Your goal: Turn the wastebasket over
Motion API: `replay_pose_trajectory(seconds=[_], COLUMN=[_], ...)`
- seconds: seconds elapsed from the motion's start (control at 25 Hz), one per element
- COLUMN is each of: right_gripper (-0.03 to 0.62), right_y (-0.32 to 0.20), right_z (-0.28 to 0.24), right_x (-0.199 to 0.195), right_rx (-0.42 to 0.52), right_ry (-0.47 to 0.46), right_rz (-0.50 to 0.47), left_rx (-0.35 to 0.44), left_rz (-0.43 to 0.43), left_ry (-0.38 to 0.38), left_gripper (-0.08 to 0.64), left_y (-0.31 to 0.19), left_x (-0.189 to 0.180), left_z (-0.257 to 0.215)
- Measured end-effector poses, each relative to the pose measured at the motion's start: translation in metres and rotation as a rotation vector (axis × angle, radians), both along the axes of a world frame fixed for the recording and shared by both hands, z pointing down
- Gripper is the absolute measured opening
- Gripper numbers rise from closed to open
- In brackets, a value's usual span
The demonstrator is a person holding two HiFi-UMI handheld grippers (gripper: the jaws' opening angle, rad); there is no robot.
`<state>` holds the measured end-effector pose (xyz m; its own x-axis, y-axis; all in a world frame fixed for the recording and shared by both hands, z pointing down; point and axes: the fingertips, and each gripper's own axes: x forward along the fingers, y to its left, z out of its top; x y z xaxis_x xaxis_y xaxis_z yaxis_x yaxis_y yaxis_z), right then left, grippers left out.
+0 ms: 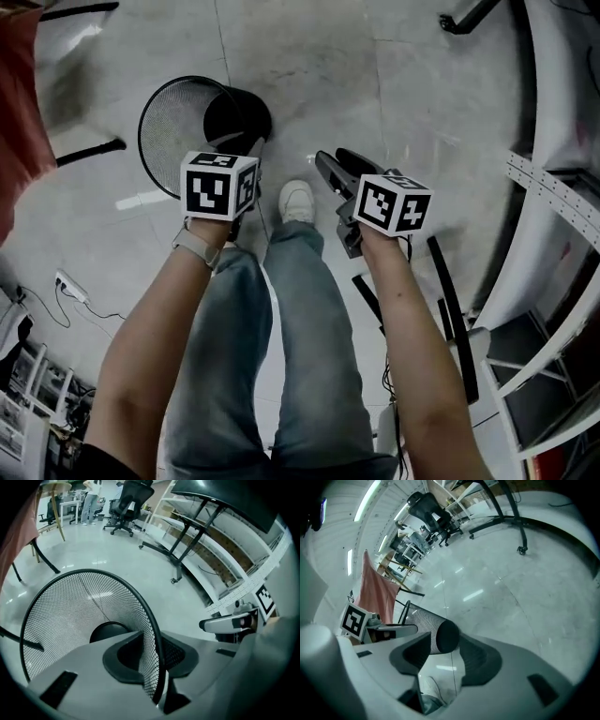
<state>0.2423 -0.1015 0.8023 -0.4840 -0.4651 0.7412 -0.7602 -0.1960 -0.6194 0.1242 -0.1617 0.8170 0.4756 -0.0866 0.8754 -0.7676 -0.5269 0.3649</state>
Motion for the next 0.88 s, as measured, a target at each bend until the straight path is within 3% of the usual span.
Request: replay_pose_trajectory(seconds=[0.44,0.56,0.72,0.88], right_gripper=[0.198,0.198,0.198,0.198], right_y=[0.054,0.062,0.064,0.059], right_z=[0.008,0.003,-0.002,-0.014], right_x=[0.033,0.044,0.056,0.054], right_rx=[-0.010,-0.030,-0.018,0.018], right_ry=[0.002,0.002,0.014,0.028], right_rz=[0.168,0.204,0.223,0.239], left_rx=[0.007,-0.009,0.000,0.022], left_rz=[0.057,0.109,0.150,0.138], left_ry=[-0.045,-0.061,-0.049,-0.012], left_gripper=[0.127,0.143,0.192,0.236], left_y=[0.024,0.026,0.026,0.021], left_x=[0.036,0.041,0.045,0.036], left_z=[0.032,0.031,0.026,0.008])
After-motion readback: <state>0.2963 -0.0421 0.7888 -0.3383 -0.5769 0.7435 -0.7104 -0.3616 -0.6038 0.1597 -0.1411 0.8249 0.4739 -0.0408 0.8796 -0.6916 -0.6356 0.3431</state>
